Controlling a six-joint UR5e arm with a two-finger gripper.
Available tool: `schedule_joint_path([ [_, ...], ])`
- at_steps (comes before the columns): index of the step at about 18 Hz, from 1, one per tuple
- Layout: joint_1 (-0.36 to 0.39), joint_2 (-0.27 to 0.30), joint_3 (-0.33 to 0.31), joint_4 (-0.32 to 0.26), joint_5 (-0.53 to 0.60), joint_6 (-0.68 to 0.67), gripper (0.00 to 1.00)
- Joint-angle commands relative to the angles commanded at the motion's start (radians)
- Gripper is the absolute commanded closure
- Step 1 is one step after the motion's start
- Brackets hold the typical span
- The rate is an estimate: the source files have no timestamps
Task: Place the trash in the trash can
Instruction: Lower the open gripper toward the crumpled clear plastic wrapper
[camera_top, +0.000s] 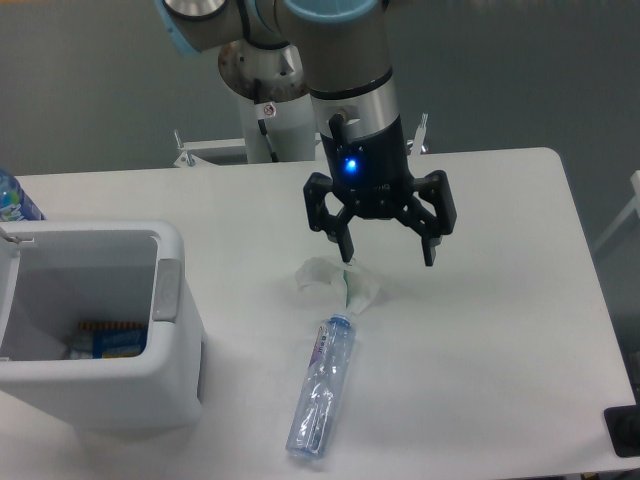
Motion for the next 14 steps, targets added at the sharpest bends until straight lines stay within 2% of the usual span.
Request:
schedule_joint_path([
  [9,0.003,-0.008,-0.006,0.009,-0.014,-0.014,0.0],
  [14,-0.002,-0.005,-0.072,0.012,-0.012,-0.06,0.0],
])
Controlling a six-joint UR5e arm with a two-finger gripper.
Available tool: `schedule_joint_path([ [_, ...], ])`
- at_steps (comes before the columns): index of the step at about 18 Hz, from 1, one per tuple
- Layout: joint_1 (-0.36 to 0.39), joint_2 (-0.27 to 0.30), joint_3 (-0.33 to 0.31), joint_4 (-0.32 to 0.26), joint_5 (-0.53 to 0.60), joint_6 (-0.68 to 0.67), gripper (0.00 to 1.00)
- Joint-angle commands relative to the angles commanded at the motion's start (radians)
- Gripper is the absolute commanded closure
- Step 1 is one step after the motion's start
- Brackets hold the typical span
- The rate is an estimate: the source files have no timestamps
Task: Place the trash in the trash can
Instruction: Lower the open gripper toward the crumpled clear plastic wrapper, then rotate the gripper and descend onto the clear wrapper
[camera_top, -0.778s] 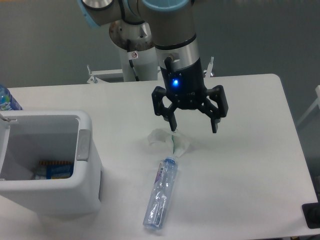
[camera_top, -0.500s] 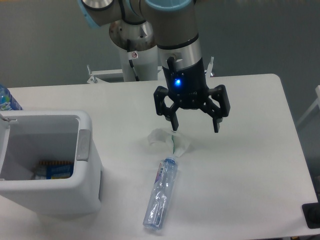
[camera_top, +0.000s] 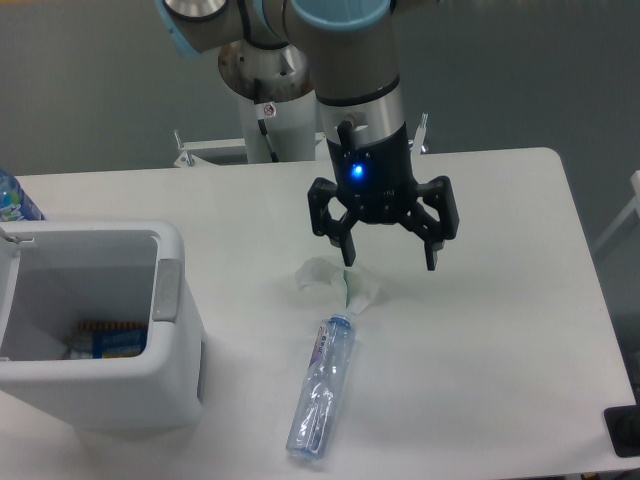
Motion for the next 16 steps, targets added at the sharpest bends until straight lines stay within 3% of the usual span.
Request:
schedule_joint_path([
  [5,-0.003,0.003,-0.08,0.024,0.005,0.027,0.0],
  [9,-0.005,0.009,-0.166,0.023,0.034,0.277,0.0],
  [16,-0.003,0.008,-0.239,0.021,0.067,0.723,0.0],
])
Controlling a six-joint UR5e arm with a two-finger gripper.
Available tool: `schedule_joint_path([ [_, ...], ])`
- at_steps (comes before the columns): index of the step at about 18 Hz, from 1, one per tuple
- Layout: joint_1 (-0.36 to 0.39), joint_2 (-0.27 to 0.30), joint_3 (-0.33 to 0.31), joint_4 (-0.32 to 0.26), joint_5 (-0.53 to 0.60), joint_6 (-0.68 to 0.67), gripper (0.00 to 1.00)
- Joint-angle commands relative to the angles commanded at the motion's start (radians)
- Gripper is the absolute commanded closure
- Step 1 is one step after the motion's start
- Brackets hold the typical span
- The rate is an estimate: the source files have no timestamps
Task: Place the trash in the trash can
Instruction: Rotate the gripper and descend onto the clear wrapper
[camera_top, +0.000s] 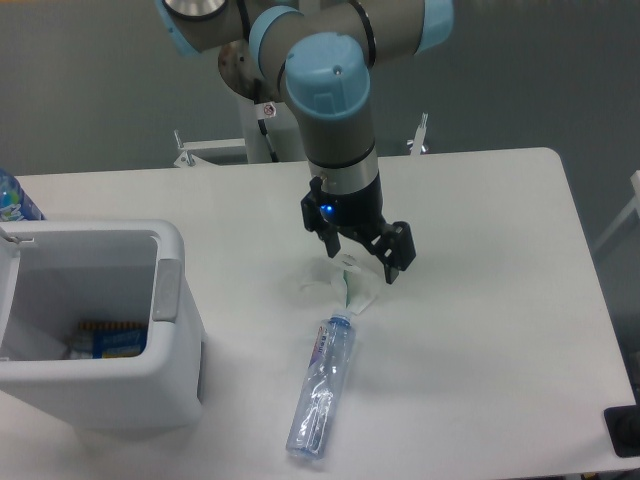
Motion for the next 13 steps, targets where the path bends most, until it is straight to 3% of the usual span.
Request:
schedule_joint_path([
  [2,0.003,-0.002,-0.019,0.0,0.035,0.102,0.0],
  [11,0.003,-0.038,-0.14,0.005,0.057,0.222,0.0],
  [13,0.002,-0.072,-0.146,0.006,0.101,0.231,0.0],
])
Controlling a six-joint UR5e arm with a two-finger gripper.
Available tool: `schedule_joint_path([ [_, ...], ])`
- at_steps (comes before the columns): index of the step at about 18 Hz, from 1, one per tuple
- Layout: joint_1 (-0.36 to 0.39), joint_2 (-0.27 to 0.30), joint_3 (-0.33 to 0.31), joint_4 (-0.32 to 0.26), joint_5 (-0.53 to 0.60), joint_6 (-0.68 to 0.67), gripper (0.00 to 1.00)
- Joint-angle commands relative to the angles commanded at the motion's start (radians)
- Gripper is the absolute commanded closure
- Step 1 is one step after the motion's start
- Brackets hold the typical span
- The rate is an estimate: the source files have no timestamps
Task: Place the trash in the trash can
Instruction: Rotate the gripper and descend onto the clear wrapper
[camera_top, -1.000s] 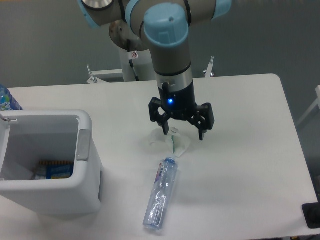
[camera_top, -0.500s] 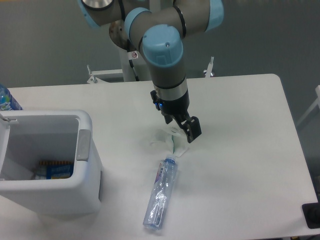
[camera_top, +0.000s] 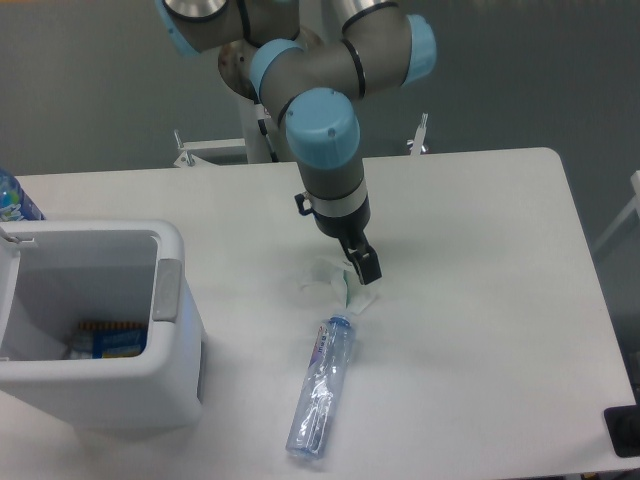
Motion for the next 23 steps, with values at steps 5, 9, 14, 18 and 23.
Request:
schedule_joint_path([
  [5,-0.006,-0.029,0.002,0.002,0.014,-0.001,0.0],
  [9,-0.006,-0.049,0.003,0.003,0.014,-0.003,0.0],
  [14,-0.008,-0.071,0.008,0.023,0.016,-0.015,0.0],
  [18,-0.008,-0.078,0.009,0.028,0.017,-0.02,0.04],
  [23,-0.009,-0.078,0.006,0.032,0.019,-0.06,0.28],
])
